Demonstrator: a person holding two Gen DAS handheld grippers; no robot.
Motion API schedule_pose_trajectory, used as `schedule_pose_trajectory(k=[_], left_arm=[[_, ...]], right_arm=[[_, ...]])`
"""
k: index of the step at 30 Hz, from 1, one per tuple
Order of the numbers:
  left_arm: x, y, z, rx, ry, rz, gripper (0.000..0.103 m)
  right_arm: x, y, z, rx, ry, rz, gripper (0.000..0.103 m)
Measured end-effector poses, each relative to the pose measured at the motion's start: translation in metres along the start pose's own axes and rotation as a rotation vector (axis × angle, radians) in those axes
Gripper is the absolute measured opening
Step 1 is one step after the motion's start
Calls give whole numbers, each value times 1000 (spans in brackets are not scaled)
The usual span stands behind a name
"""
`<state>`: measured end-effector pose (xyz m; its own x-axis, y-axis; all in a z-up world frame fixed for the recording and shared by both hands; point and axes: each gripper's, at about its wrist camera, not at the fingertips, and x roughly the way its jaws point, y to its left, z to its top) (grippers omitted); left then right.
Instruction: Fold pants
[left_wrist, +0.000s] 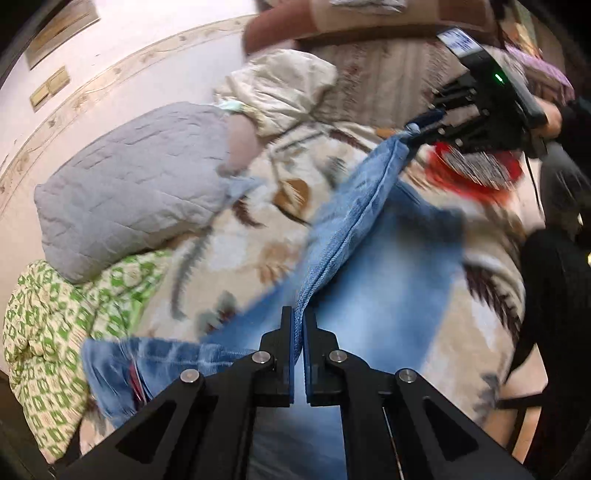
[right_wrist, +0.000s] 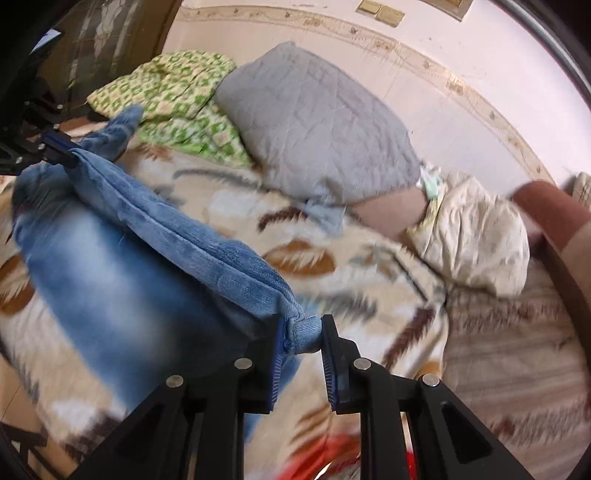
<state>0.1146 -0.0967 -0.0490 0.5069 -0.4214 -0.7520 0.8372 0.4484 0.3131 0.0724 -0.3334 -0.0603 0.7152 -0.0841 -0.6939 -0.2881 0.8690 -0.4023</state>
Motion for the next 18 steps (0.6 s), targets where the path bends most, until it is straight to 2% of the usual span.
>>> schedule_pose_trajectory(k=[3, 9, 13, 15, 16, 18], left_arm=[[5, -26, -23, -33, 25, -41, 3], [18, -47, -53, -138, 50, -108, 3], [44, -67, -67, -122, 124, -106, 3], [62, -73, -70, -113, 176, -91, 3], [65, -74, -70, -115, 176, -84, 3], [67, -74, -66, -113, 190, -82, 4]], right_arm=[[-2, 8, -22, 35, 33, 32, 20], [-17, 19, -49, 96, 55, 86, 20], [-2, 34, -63, 80, 131, 113, 21], [11, 38, -66, 78, 168, 120, 23], [16, 38, -67, 85, 191, 120, 25], [21, 36, -69, 99, 225, 92, 34]])
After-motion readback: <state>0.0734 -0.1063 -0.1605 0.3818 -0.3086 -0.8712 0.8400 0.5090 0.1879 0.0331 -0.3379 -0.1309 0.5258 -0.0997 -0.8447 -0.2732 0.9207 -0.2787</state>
